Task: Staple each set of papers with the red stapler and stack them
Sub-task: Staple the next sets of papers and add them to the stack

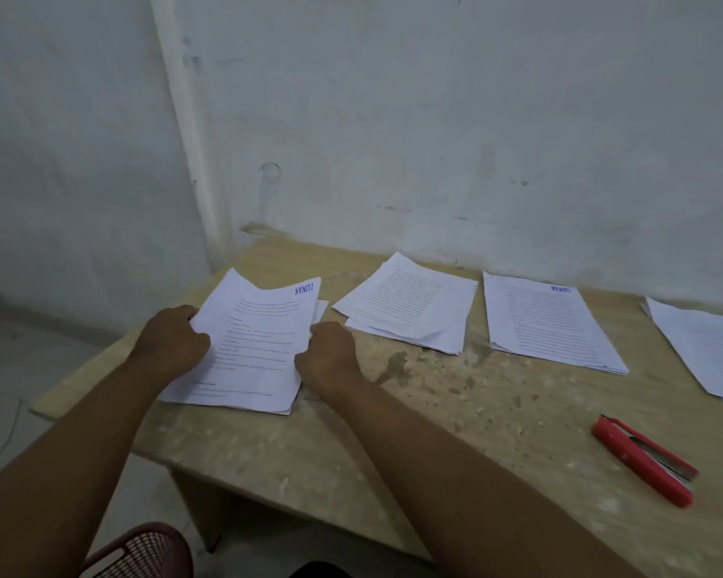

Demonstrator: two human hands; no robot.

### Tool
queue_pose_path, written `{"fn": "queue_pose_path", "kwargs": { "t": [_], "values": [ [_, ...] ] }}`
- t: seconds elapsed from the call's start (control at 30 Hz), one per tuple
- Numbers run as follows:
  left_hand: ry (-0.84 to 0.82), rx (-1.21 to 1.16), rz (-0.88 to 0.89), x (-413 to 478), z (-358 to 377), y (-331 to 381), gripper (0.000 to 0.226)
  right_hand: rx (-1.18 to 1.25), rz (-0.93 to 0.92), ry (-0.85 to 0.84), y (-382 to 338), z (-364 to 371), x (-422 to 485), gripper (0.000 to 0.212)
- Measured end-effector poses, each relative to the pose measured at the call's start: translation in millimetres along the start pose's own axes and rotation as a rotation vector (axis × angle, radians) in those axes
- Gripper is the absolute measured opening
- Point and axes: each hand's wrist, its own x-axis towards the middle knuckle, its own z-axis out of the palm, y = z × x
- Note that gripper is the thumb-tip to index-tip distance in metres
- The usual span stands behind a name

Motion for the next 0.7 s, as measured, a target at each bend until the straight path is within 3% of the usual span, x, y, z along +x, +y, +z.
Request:
{"fn": "queue_pose_path", "kwargs": {
  "t": [0.03,0.13,0.23,0.27,0.33,0.47,0.57,0.7],
  "values": [
    [-0.011,0.008,-0.013,3,2,-5,0.013,-0.017,-0.003,-0.002,0,2,2,0.012],
    [-0.064,0.081,-0.091,11,8,-14,0.045,-0.066,-0.011,0.009,4,7,7,0.028],
    [-0.057,0.223,-0.173,9,9,-7,0.066,-0.082,-0.018,-0.006,5,3,5,0.013],
    [-0.031,0.251,-0.179,7,8,-2,0.069,-0.089,-0.028,-0.019,8,3,5,0.031],
    [0.057,0.261,-0.137,4,10,10,0.07,-0.055,-0.052,0.02,13,-5,2,0.049],
    [0.166,0.149,0.071,5,25,44,0.052,-0.075,-0.116,0.223,37,-48,6,0.036],
    [0.085,0.013,0.227,5,44,87,0.046,-0.125,-0.073,0.397,69,-96,14,0.033],
    [-0.077,-0.054,0.354,12,74,144,0.055,-0.264,-0.029,0.471,114,-138,18,0.035]
  ]
}}
